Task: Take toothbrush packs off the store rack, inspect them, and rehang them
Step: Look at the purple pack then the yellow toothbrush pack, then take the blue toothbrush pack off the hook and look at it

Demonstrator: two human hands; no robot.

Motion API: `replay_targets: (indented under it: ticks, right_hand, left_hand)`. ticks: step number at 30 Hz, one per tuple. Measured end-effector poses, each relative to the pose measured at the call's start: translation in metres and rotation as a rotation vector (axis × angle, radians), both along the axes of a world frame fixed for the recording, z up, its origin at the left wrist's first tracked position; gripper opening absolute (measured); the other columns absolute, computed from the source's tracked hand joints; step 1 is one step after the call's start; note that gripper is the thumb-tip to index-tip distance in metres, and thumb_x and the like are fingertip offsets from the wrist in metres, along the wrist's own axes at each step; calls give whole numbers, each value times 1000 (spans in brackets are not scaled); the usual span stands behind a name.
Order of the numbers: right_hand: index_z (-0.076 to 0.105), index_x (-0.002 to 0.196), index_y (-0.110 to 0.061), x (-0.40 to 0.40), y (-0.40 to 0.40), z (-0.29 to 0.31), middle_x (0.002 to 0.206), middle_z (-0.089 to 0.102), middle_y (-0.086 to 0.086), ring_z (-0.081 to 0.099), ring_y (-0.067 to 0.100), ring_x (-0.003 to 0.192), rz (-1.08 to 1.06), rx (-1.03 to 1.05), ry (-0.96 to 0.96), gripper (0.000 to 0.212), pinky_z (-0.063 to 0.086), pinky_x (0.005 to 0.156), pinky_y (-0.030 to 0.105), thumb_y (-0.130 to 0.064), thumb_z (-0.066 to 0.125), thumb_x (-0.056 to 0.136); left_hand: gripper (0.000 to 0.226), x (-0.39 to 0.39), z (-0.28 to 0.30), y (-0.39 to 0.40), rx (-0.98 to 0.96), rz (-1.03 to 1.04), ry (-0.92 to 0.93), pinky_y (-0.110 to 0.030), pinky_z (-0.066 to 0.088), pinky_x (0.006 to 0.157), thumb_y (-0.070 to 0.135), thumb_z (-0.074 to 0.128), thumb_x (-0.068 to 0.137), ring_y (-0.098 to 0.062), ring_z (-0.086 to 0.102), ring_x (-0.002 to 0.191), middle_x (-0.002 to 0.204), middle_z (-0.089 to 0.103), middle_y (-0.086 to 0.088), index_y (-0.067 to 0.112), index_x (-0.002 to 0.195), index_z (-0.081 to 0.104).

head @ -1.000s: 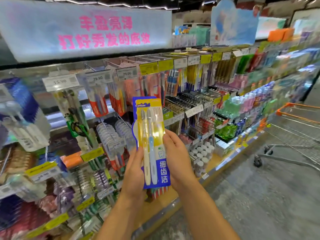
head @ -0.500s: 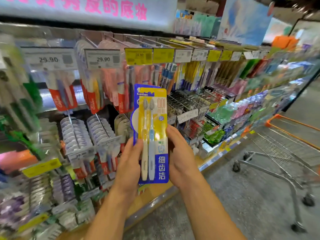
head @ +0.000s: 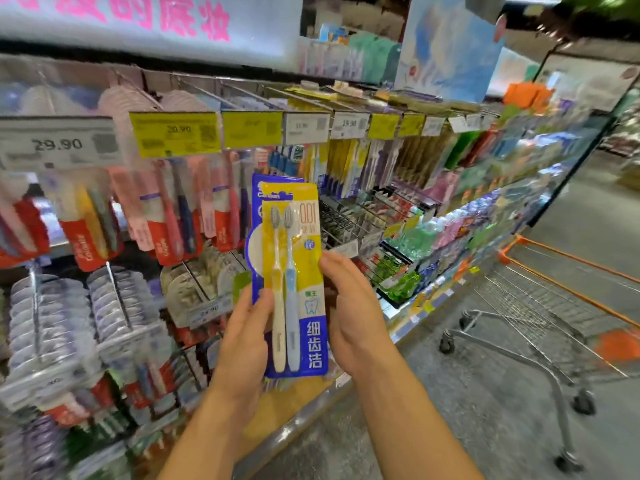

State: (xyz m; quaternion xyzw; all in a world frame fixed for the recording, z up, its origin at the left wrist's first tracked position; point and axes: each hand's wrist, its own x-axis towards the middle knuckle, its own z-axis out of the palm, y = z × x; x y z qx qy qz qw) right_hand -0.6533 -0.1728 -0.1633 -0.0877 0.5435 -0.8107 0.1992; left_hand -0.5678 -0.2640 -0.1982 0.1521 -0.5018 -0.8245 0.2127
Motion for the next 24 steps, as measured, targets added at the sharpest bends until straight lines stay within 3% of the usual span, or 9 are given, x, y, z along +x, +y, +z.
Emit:
replay_targets:
  ticks: [3, 7, 11, 16, 20, 22, 24]
  right_hand:
    - [71, 109, -12, -23, 9, 6, 92, 76, 5, 69, 19, 82, -4, 26, 48, 16, 55, 79, 37, -18, 60, 100]
    - [70, 103, -12, -49, 19, 10, 90, 74, 6, 67, 19, 84, 5, -5, 48, 14, 52, 70, 34, -17, 56, 102]
    - [70, 107, -10, -71, 30, 13, 93, 72, 8, 67, 21, 87, 61, -6, 78, 17, 56, 73, 38, -23, 60, 101]
    - [69, 105, -8, -93, 56, 15, 85, 75, -1, 70, 11, 77, 114, 19, 313, 26, 56, 70, 26, -32, 68, 95]
    - [75, 103, -20, -128, 89, 17, 100, 77, 4, 73, 19, 92, 79, 146, 446, 32, 59, 83, 41, -46, 74, 84]
    - [75, 101, -22, -150, 107, 19, 98, 77, 1, 73, 20, 93, 93, 184, 504, 20, 60, 84, 43, -37, 70, 89]
    - [73, 104, -20, -169, 124, 21, 96, 78, 1, 74, 16, 90, 149, 163, 466, 10, 60, 79, 38, -21, 66, 97]
  left_hand:
    - [26, -16, 2, 8, -18, 21, -2, -33, 62, 76, 29, 46, 106, -16, 77, 97, 108, 80, 4, 34, 120, 68]
    - [25, -33, 0, 23, -55, 72, -22, -38, 58, 84, 29, 48, 104, -17, 76, 102, 112, 79, 7, 38, 118, 67]
    - [26, -52, -5, 44, -106, 158, -47, -39, 58, 86, 32, 47, 105, -17, 75, 105, 115, 77, 7, 40, 122, 65]
    - [27, -88, 0, 97, -194, 293, -85, -46, 60, 85, 32, 46, 107, -20, 75, 100, 107, 78, 6, 47, 115, 67]
    - [25, -115, 6, 136, -191, 347, -104, -41, 60, 81, 33, 47, 106, -17, 76, 98, 105, 78, 8, 44, 117, 66]
    - [24, -127, 7, 153, -187, 359, -114, -35, 60, 79, 32, 47, 106, -13, 76, 99, 106, 78, 10, 43, 114, 66]
    - [23, -138, 9, 169, -200, 361, -134, -22, 59, 71, 30, 47, 106, -6, 75, 95, 106, 78, 13, 41, 114, 66]
